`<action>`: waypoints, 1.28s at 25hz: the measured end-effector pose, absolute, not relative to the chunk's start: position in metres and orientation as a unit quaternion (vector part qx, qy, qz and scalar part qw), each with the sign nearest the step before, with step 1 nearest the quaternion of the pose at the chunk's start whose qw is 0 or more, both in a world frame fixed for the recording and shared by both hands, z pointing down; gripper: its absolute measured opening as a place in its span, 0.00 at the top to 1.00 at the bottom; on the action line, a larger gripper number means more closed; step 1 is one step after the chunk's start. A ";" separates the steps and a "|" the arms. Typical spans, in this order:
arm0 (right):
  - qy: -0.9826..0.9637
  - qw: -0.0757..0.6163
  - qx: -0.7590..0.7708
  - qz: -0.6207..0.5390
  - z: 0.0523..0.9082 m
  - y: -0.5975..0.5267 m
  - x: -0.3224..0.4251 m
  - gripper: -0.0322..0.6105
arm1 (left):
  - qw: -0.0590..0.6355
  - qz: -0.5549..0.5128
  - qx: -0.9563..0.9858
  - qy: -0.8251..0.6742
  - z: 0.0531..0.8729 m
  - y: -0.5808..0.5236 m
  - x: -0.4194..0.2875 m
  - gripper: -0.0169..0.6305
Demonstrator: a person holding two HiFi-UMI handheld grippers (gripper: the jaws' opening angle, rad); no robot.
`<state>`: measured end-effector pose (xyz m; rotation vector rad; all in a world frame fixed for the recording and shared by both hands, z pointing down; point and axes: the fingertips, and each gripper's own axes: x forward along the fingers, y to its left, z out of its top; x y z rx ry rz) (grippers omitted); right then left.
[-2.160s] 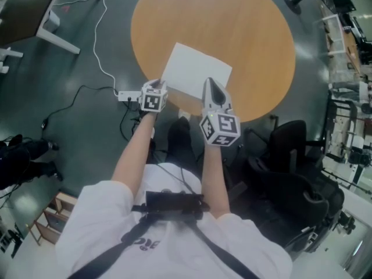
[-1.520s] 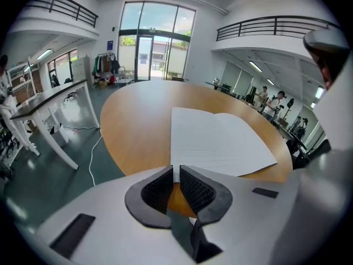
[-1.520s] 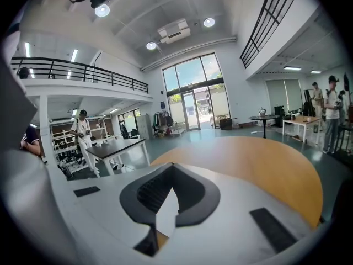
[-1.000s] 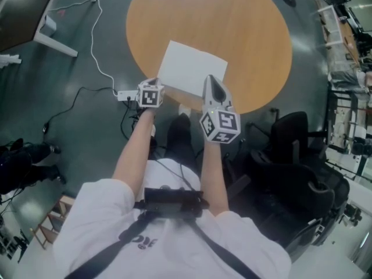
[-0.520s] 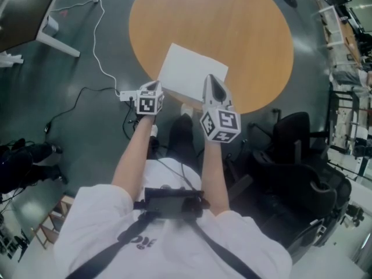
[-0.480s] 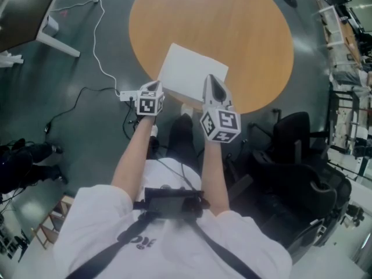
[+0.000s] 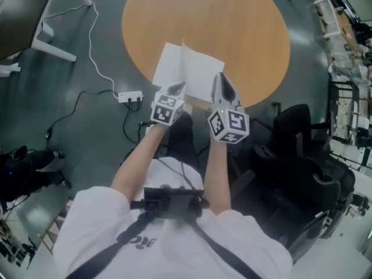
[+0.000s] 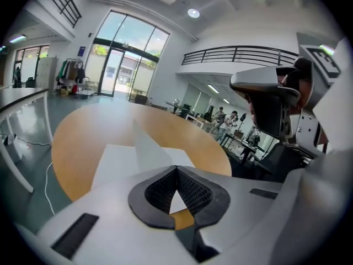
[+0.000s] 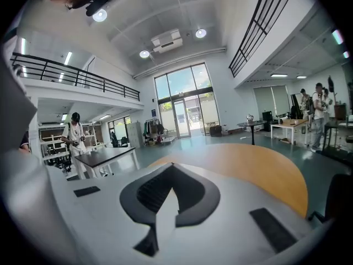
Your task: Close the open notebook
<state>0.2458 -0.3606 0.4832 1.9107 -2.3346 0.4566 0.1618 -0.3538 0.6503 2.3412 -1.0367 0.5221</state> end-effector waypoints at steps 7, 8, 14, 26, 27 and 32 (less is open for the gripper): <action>-0.742 0.032 0.653 0.149 0.478 -0.350 0.275 0.91 | 0.262 0.216 0.887 -0.313 0.664 -0.336 0.227 0.95; -0.739 0.031 0.656 0.150 0.478 -0.349 0.278 0.91 | 0.263 0.222 0.888 -0.306 0.669 -0.332 0.234 0.95; -0.725 0.031 0.669 0.160 0.486 -0.340 0.291 0.91 | 0.269 0.261 0.888 -0.267 0.699 -0.313 0.269 0.95; -0.703 0.028 0.689 0.176 0.499 -0.329 0.312 0.91 | 0.296 0.310 0.876 -0.221 0.730 -0.291 0.296 0.95; -0.703 0.028 0.688 0.177 0.499 -0.329 0.312 0.91 | 0.298 0.309 0.877 -0.215 0.730 -0.290 0.297 0.95; -0.712 0.032 0.679 0.176 0.497 -0.333 0.301 0.91 | 0.302 0.294 0.886 -0.195 0.724 -0.285 0.297 0.87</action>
